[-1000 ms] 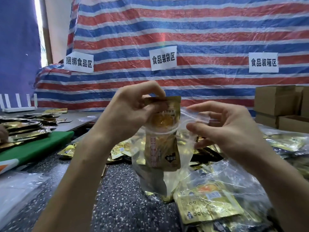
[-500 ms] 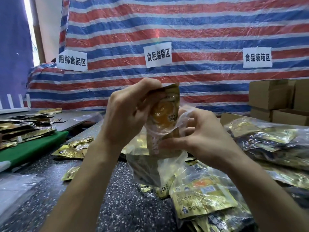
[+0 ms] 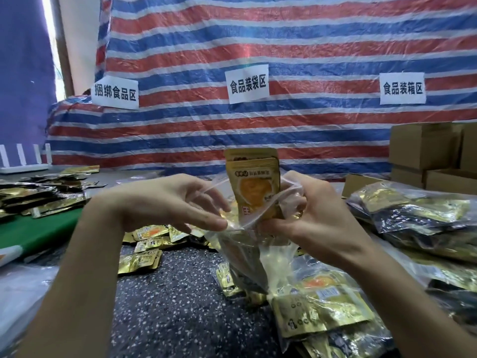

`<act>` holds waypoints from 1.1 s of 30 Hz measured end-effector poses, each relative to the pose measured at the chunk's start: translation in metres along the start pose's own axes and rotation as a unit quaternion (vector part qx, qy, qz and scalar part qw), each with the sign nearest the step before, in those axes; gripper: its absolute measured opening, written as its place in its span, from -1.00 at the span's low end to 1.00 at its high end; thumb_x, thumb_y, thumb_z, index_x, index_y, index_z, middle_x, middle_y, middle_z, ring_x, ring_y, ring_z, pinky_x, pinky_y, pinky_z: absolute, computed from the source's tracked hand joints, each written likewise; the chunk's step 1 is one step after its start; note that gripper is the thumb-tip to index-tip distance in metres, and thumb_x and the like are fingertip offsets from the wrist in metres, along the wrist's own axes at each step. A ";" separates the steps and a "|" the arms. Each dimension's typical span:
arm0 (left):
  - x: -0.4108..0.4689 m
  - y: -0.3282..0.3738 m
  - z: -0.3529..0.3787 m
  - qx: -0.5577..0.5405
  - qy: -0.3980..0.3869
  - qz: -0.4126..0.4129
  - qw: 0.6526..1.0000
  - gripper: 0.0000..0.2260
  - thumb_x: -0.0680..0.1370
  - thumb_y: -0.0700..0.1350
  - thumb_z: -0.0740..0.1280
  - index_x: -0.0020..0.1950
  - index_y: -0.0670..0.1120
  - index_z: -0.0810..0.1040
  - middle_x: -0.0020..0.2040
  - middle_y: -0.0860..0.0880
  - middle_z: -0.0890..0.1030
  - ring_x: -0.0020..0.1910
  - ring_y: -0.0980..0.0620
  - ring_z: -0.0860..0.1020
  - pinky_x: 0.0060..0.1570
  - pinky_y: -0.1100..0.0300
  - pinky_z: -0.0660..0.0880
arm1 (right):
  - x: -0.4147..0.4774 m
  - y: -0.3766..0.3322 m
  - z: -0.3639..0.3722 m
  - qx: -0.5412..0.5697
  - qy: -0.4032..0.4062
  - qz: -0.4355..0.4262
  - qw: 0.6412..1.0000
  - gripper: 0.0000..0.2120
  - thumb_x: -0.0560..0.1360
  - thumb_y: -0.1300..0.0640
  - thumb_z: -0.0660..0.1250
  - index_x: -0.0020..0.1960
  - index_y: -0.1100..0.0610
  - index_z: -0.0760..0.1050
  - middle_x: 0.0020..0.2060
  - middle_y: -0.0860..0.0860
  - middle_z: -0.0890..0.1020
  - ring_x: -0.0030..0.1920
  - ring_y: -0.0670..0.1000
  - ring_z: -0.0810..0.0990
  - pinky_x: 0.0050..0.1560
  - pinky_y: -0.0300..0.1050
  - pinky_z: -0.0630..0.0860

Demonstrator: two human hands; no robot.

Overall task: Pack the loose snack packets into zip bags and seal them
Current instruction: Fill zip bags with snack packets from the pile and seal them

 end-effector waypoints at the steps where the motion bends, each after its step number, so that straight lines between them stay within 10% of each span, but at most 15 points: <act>1: 0.001 -0.002 0.000 -0.002 0.000 -0.011 1.000 -0.72 0.47 0.00 0.51 0.13 -0.06 0.64 0.08 -0.02 0.70 0.07 -0.01 0.66 0.11 -0.01 0.60 | 0.000 -0.001 0.000 -0.003 0.007 -0.001 1.000 -0.66 0.28 0.15 0.63 -0.01 0.11 0.59 -0.14 -0.05 0.71 -0.15 0.02 0.68 -0.12 0.15 0.60; 8: 0.001 0.015 -0.022 -0.082 0.201 0.059 0.974 -0.77 0.46 -0.08 0.43 -0.10 -0.26 0.63 -0.27 -0.24 0.68 -0.40 -0.14 0.61 -0.49 0.23 0.52 | -0.002 -0.007 -0.010 0.104 -0.060 0.033 0.992 -0.74 0.21 0.15 0.61 -0.12 0.12 0.70 -0.27 -0.05 0.75 -0.30 -0.14 0.71 -0.36 -0.36 0.55; 20: 0.002 0.017 -0.023 -0.017 0.232 0.027 0.972 -0.66 0.48 0.16 0.36 -0.20 -0.09 0.73 -0.28 -0.03 0.68 -0.37 0.13 0.55 -0.42 0.31 0.46 | -0.002 0.004 -0.033 0.112 0.013 0.078 0.991 -0.69 0.19 -0.12 0.53 -0.29 0.13 0.72 -0.30 0.18 0.71 -0.32 0.12 0.60 -0.27 -0.01 0.51; 33: 0.006 0.012 -0.021 -0.016 0.232 -0.031 0.972 -0.74 0.56 0.04 0.39 -0.20 -0.10 0.73 -0.31 -0.06 0.68 -0.45 0.09 0.53 -0.51 0.31 0.37 | -0.002 0.006 -0.045 0.131 0.061 0.064 0.987 -0.79 0.23 0.00 0.55 -0.23 0.12 0.73 -0.30 0.11 0.72 -0.36 -0.03 0.60 -0.41 -0.29 0.47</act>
Point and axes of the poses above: each hand's wrist, its own x-axis towards the middle knuckle, its own z-axis out of the palm, y = z × x, the point moved 6 cm from there along x, towards the middle knuckle
